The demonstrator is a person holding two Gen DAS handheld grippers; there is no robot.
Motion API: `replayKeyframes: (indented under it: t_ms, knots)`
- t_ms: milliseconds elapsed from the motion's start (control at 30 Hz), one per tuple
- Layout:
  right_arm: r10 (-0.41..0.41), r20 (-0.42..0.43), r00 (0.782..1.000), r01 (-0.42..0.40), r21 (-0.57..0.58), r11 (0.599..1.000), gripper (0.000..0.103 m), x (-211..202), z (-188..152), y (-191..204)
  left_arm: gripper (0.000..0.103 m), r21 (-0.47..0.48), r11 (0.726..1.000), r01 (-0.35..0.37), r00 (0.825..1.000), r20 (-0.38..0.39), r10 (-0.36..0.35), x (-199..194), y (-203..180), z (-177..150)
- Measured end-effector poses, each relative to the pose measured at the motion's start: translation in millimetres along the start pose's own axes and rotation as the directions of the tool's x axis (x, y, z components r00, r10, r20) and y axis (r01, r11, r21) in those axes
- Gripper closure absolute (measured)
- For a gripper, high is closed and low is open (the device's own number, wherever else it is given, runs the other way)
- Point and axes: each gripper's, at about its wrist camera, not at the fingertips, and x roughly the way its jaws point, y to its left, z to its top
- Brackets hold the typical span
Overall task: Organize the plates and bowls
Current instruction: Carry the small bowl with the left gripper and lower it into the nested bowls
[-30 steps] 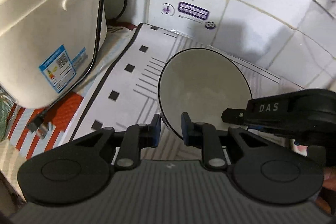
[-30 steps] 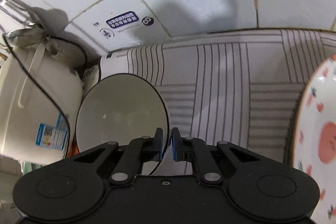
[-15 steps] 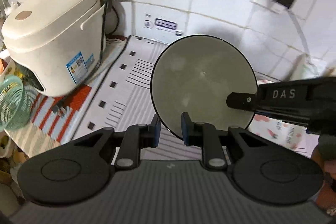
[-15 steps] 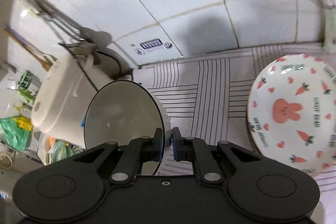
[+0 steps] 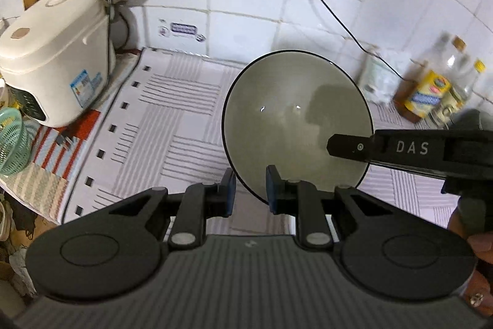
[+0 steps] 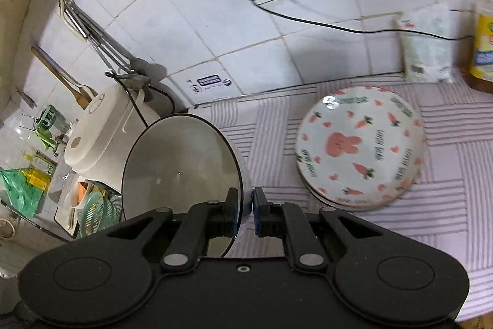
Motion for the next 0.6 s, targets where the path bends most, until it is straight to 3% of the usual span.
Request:
replayKeyframes:
  t_ms: [267,600]
  knots:
    - [-0.047,0.036,0.998,0.048,-0.008,0.999,0.09,-23,-26,-36,0.084,0.068,0.997,0.025,0.997,-0.071,-0.02,12,-34,-19]
    - [-0.098,0.065,0.993,0.099,-0.017,0.995,0.09,-14,-60,-67,0.084,0.106,0.994,0.032,0.983,-0.185,-0.012,43,-51,-38]
